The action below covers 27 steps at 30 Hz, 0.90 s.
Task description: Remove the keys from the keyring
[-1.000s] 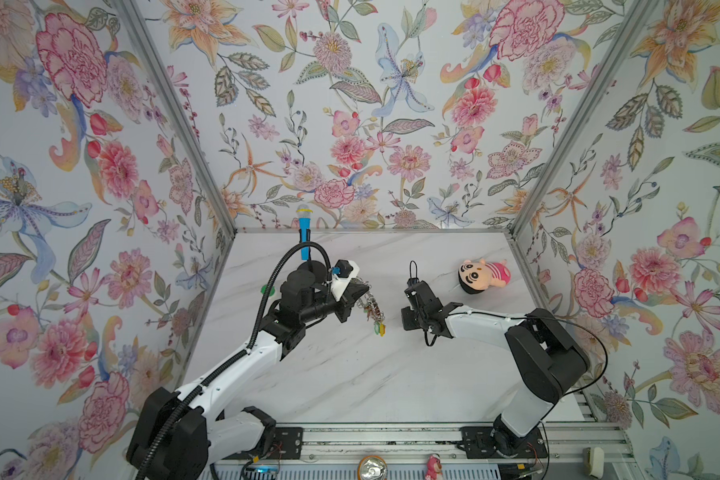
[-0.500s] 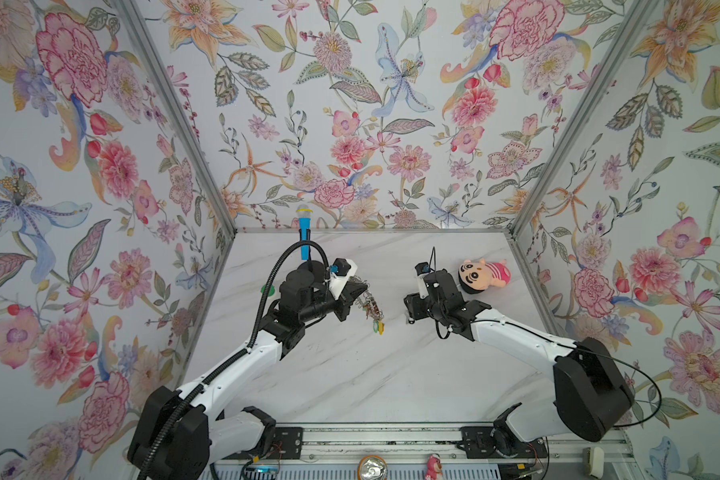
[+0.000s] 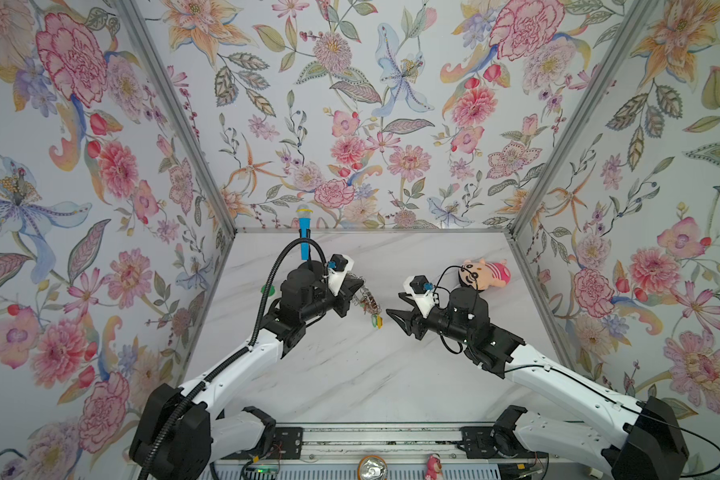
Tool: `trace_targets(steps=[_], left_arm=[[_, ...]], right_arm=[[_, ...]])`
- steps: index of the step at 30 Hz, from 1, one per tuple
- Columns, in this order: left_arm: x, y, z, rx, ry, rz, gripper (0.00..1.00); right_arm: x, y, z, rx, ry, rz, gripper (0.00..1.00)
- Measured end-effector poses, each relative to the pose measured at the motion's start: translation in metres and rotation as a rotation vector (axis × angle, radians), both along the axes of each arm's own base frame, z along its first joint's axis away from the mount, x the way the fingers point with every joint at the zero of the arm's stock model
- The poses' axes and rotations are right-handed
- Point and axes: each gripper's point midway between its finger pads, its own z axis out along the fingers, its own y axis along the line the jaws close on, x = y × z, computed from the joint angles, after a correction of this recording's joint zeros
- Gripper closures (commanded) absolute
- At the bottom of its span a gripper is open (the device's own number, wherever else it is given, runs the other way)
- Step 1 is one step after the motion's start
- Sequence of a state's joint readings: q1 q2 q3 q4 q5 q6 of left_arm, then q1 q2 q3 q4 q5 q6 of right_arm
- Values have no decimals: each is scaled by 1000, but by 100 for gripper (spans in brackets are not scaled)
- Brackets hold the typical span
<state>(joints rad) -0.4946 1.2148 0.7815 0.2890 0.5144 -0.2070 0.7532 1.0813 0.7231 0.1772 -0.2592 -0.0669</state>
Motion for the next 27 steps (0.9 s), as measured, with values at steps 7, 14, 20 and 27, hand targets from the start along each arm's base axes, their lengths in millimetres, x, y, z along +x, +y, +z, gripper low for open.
trace_targets(steps=[7,14,20,27], left_arm=[[6,2,14,-17,-24,32,100],[6,3,19,-23,-34,32,100],[2,5,29,-35,-56,31,100],[-2,6,46,-64,-107,26,100]], right_arm=[[-2,15,-6,-52,-85,66,43],[17,28,-16,-120,-119,63,47],[31,35,-7,-105,-152,65,51],[41,42,-5,-86,-144,88,54]])
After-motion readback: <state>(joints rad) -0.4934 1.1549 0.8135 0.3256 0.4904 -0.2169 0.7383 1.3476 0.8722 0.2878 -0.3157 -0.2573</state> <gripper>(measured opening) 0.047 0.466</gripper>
